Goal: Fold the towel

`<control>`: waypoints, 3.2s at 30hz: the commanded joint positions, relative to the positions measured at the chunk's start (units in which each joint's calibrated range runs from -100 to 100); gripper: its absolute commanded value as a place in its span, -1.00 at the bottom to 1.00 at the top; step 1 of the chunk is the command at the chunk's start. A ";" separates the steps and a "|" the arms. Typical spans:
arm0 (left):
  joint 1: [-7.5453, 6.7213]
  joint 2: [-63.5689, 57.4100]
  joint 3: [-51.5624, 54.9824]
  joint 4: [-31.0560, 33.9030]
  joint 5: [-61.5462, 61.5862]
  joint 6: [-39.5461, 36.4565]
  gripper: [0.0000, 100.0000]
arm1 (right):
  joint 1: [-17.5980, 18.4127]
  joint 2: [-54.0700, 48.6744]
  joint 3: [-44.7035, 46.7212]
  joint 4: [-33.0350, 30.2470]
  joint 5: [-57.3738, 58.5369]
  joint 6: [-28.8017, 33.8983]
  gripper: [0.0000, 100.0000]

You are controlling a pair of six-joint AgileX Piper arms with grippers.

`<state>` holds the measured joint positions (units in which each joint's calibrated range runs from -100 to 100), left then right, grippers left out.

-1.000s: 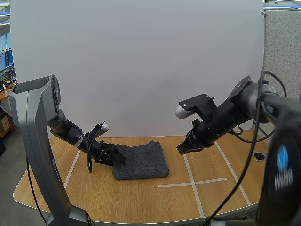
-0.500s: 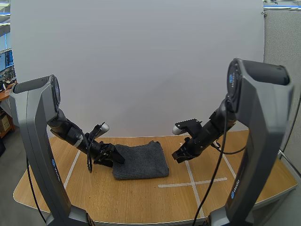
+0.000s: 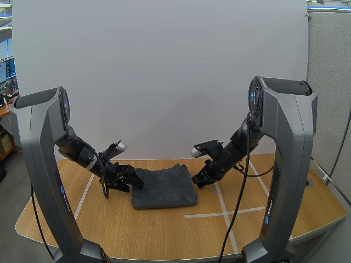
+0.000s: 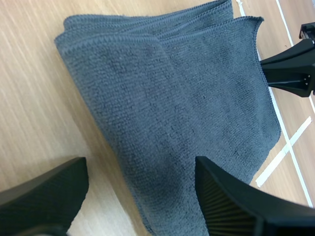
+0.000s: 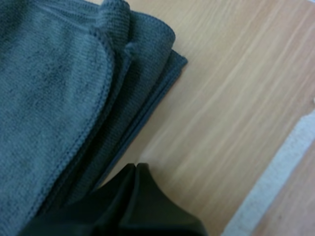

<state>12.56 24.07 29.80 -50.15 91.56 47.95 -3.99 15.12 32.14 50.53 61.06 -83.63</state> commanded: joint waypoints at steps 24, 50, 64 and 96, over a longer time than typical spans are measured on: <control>-2.29 9.80 -0.14 -3.75 1.28 2.36 1.00 | 3.91 0.67 0.17 -2.58 0.29 3.54 -1.00; -0.67 5.73 -4.66 -1.74 8.44 2.63 -1.00 | 1.06 -10.28 0.17 -6.55 7.15 7.11 -1.00; 10.35 -0.89 -15.12 9.78 8.44 2.06 -1.00 | -2.19 -32.36 0.17 -11.64 31.53 10.77 -1.00; 16.56 10.38 -46.63 26.88 8.44 7.83 -1.00 | -2.19 -52.33 0.17 -15.70 38.94 22.15 -1.00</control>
<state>28.12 28.69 -6.37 -26.79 99.21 53.22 -5.93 -30.35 32.30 35.76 98.88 -65.24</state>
